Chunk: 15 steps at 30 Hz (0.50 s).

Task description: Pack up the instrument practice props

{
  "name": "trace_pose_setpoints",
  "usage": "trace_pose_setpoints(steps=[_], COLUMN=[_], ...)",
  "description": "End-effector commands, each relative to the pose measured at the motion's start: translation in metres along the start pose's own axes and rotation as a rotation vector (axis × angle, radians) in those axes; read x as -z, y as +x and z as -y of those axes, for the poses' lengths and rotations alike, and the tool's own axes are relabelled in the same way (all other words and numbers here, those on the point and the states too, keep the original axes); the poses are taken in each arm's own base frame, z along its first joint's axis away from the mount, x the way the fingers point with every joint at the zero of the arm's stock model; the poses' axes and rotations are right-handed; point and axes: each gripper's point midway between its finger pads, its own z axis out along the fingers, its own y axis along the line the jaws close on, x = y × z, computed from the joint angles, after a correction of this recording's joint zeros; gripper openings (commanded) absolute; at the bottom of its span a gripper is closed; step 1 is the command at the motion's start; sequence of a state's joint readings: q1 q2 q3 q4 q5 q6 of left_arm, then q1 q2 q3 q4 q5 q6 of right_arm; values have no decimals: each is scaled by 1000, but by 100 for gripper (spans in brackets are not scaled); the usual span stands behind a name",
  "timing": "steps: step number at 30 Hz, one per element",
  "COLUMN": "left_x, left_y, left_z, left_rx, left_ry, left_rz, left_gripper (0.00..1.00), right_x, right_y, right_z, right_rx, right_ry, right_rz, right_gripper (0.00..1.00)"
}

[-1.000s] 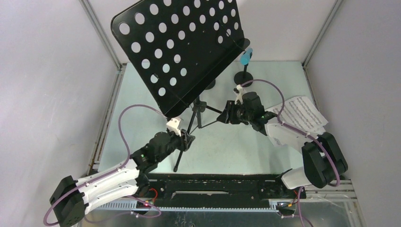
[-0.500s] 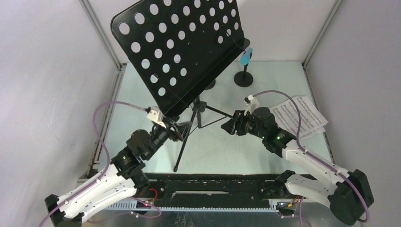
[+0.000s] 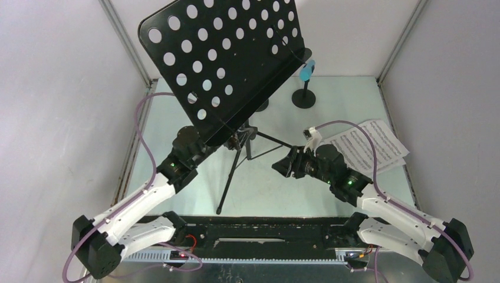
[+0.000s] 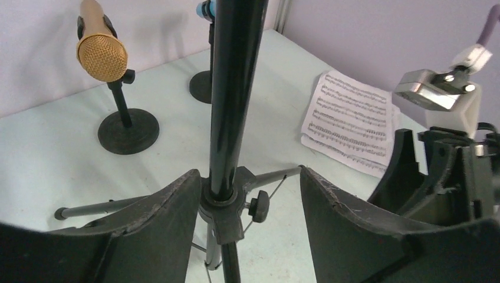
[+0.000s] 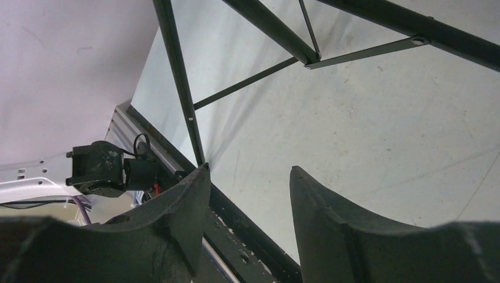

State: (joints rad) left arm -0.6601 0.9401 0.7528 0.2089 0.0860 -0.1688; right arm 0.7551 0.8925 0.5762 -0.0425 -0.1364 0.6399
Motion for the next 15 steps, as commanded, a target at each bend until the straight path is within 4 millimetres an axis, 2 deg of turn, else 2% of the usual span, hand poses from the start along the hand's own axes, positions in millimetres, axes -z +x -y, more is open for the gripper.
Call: trace_pose_setpoints(steps=[1, 7, 15], left_x=[-12, -26, -49], left_y=[-31, -24, -8], left_z=[0, -20, -17], left_rx=[-105, -116, -105], left_ry=[41, 4, 70], left_rz=[63, 26, -14], left_gripper=[67, 57, 55], right_x=[4, 5, 3], right_y=[-4, -2, -4], right_z=[-9, -11, -13], right_rx=[-25, -23, -39], right_ry=[-19, -29, -34], right_rz=[29, 23, 30], right_gripper=[60, 60, 60])
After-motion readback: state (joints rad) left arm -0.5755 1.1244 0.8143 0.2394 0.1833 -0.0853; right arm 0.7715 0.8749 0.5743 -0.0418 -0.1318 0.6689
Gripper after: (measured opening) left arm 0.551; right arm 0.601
